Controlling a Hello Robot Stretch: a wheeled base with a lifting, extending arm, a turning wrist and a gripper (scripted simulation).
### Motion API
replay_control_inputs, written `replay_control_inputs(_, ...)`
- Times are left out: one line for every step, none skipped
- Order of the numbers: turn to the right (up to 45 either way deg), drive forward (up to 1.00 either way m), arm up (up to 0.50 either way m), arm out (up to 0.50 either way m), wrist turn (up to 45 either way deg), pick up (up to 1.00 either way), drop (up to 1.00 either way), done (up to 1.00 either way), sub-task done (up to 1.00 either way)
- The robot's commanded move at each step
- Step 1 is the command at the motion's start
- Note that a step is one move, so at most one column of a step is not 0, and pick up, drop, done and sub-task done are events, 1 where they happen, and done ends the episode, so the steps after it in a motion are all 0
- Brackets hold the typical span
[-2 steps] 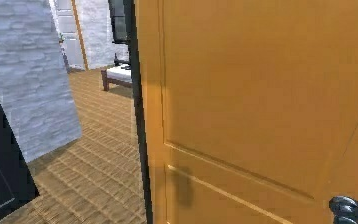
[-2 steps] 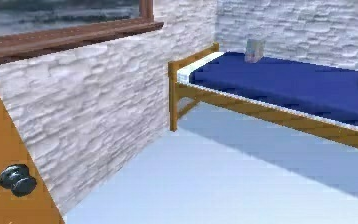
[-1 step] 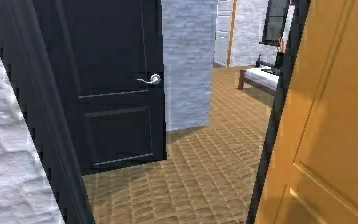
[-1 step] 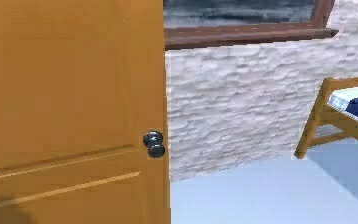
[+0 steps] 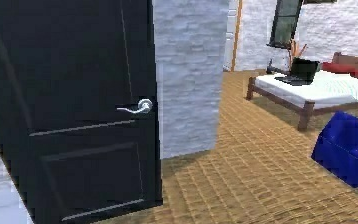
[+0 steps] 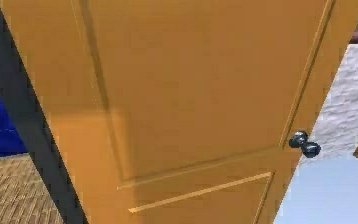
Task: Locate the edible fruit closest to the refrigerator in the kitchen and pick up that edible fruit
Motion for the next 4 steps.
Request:
replay_control_inputs(-15.0,0.0,0.0,0.0,0.0,0.0,0.0,0.0,0.0)
replay_control_inputs(0.0,0.15,0.0,0.0,0.0,0.0,0.0,0.0,0.0)
replay_control_inputs(-42.0,0.0,0.0,0.0,0.0,0.0,0.0,0.0,0.0)
replay_control_inputs(0.0,0.7,0.0,0.0,0.0,0.0,0.0,0.0,0.0)
